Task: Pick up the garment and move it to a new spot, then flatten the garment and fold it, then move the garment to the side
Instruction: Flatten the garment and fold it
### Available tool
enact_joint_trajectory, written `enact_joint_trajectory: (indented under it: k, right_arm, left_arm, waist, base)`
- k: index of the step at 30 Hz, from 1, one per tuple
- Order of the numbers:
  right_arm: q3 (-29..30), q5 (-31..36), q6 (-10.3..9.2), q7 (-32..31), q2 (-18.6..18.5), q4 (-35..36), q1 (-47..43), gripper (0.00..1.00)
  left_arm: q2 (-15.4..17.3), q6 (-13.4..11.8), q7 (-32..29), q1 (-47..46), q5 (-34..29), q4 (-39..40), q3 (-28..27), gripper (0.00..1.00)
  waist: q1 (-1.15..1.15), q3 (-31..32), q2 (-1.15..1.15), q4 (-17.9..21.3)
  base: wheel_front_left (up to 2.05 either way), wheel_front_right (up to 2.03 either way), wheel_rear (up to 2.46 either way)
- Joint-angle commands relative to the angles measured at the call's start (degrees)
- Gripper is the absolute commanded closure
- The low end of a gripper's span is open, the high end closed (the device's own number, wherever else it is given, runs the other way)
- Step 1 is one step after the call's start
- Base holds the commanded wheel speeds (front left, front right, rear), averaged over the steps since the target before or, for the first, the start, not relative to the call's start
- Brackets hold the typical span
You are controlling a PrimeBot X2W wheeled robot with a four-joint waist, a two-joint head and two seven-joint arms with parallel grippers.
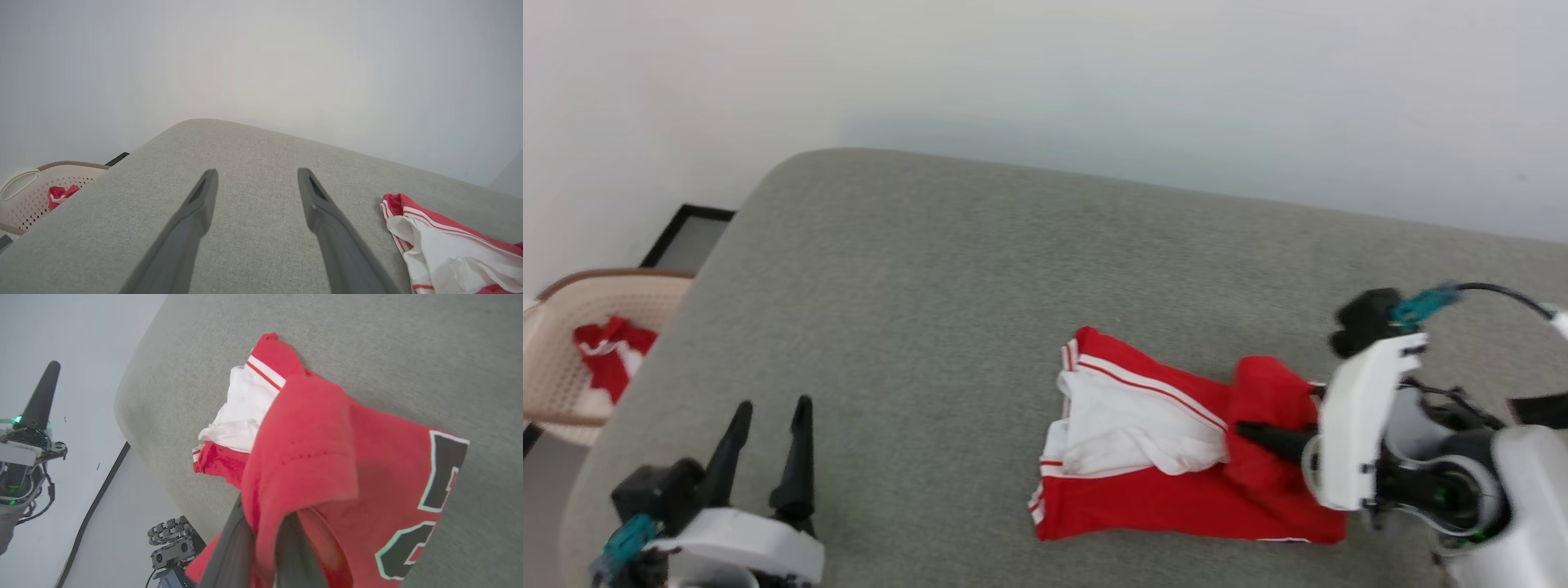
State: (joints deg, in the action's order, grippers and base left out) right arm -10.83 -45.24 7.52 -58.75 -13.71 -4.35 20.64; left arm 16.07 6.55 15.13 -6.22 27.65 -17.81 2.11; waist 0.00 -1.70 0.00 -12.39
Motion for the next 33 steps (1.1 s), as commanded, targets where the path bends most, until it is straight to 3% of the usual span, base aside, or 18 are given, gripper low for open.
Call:
enact_joint_trajectory:
  k: [1,9,17,18,19,20,28,33]
  right_arm:
    - [-1.5,0.06,-0.07,0.79,1.03,-0.92,1.03,1.0]
    - [-7.76,1.25,-0.08,5.97,5.44,-9.05,7.2,1.0]
    - [-12.92,3.0,-0.07,10.19,5.7,-18.3,11.46,1.0]
    - [-13.34,2.82,-0.07,10.8,5.81,-19.16,11.87,0.84]
    - [-13.84,2.74,-0.07,11.66,5.79,-20.0,12.41,0.52]
    - [-14.24,2.55,-0.07,12.38,5.71,-20.73,12.9,0.0]
    - [-16.61,-0.95,-0.07,17.05,3.35,-19.56,14.51,0.0]
    - [-15.65,-2.84,-0.07,20.91,-0.42,-15.48,12.37,0.0]
  left_arm:
    - [-0.3,0.33,-0.03,-1.37,-0.44,-0.45,0.58,0.0]
    - [-1.22,0.84,-0.03,-5.4,-0.47,-2.25,3.23,0.0]
    - [-1.97,0.9,-0.03,-7.24,-0.27,-2.91,4.18,0.0]
    - [-2.0,0.9,-0.03,-7.37,-0.16,-2.9,4.23,0.0]
    - [-2.01,0.91,-0.03,-7.45,0.01,-2.85,4.14,0.0]
    - [-1.95,0.91,-0.03,-7.44,0.1,-2.76,3.97,0.0]
    - [-0.24,0.93,-0.03,-5.28,0.3,-2.51,1.5,0.0]
    - [0.78,0.94,-0.03,-3.22,-0.31,-1.46,-0.88,0.0]
  waist:
    - [0.0,0.03,0.0,-3.12]
    - [0.0,-1.55,0.0,-7.74]
    - [0.0,-2.53,0.0,-9.8]
    - [0.0,-2.61,0.0,-9.85]
    - [0.0,-2.68,0.0,-9.81]
    - [0.0,-2.74,0.0,-9.69]
    - [0.0,-1.46,0.0,-5.12]
    - [0.0,-0.21,0.0,-0.46]
  base:
    - [0.0,0.0,0.0]
    - [0.0,0.0,0.0]
    - [0.0,0.0,0.0]
    - [0.0,0.0,0.0]
    - [0.0,0.0,0.0]
    - [0.0,0.0,0.0]
    - [0.0,0.0,0.0]
    - [0.0,0.0,0.0]
